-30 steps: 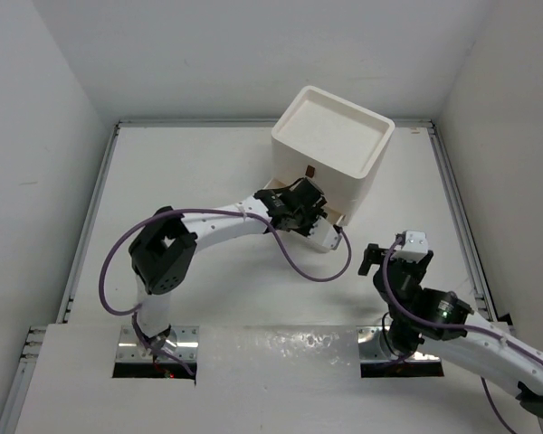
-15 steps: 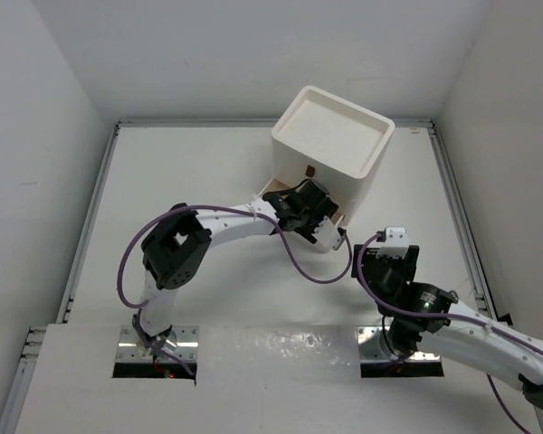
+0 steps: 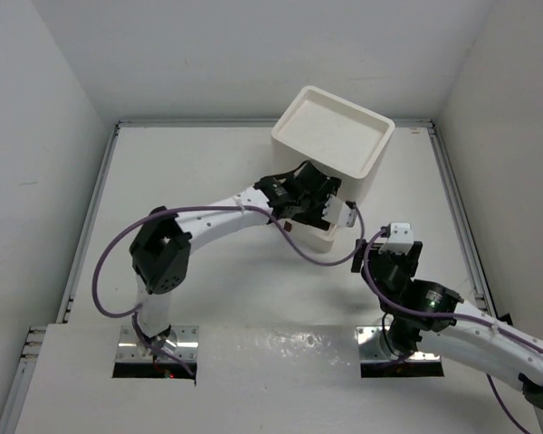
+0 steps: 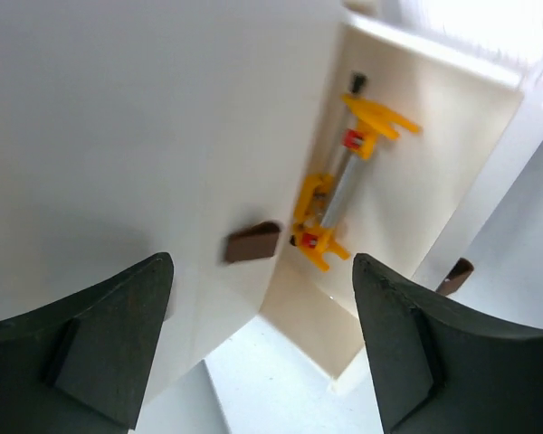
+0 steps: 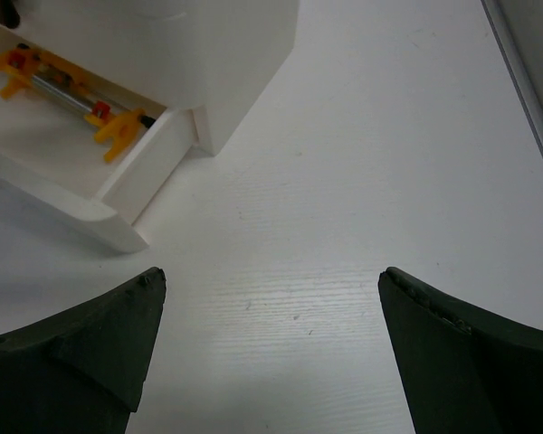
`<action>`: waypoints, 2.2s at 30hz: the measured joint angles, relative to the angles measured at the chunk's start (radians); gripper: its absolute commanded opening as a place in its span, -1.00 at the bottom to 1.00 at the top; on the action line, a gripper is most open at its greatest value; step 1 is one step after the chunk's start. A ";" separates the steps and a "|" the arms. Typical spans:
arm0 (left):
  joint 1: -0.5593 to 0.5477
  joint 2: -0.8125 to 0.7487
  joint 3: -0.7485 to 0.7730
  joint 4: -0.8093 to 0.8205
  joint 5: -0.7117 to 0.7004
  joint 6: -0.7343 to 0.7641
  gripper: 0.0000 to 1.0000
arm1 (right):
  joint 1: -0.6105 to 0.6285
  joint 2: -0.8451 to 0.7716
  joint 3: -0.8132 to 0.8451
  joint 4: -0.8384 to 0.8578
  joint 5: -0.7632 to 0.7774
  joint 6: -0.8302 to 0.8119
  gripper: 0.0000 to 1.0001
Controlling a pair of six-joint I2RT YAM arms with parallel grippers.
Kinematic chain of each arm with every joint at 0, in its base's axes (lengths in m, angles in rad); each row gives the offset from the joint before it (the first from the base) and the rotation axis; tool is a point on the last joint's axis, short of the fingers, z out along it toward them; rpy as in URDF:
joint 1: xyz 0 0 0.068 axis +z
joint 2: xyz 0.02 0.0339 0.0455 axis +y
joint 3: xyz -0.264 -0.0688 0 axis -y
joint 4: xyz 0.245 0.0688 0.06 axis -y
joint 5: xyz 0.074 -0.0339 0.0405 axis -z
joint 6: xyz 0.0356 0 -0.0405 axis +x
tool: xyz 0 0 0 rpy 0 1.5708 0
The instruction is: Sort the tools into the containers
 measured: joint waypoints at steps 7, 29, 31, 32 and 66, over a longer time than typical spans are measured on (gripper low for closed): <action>0.031 -0.168 0.151 -0.130 0.113 -0.304 0.65 | 0.000 -0.013 0.057 -0.035 0.038 -0.010 0.98; 0.464 0.251 0.630 0.142 0.251 -0.906 0.63 | 0.001 0.879 0.078 0.823 -0.257 -0.152 -1.00; 0.460 0.258 0.629 0.148 0.257 -0.905 0.63 | 0.000 0.972 0.103 0.874 -0.274 -0.143 -1.00; 0.460 0.263 0.629 0.154 0.257 -0.906 0.63 | -0.001 1.019 0.124 0.893 -0.284 -0.138 -1.00; 0.471 0.327 0.581 0.316 0.295 -0.988 -1.00 | -0.257 1.466 0.512 0.965 -0.235 -0.333 -1.00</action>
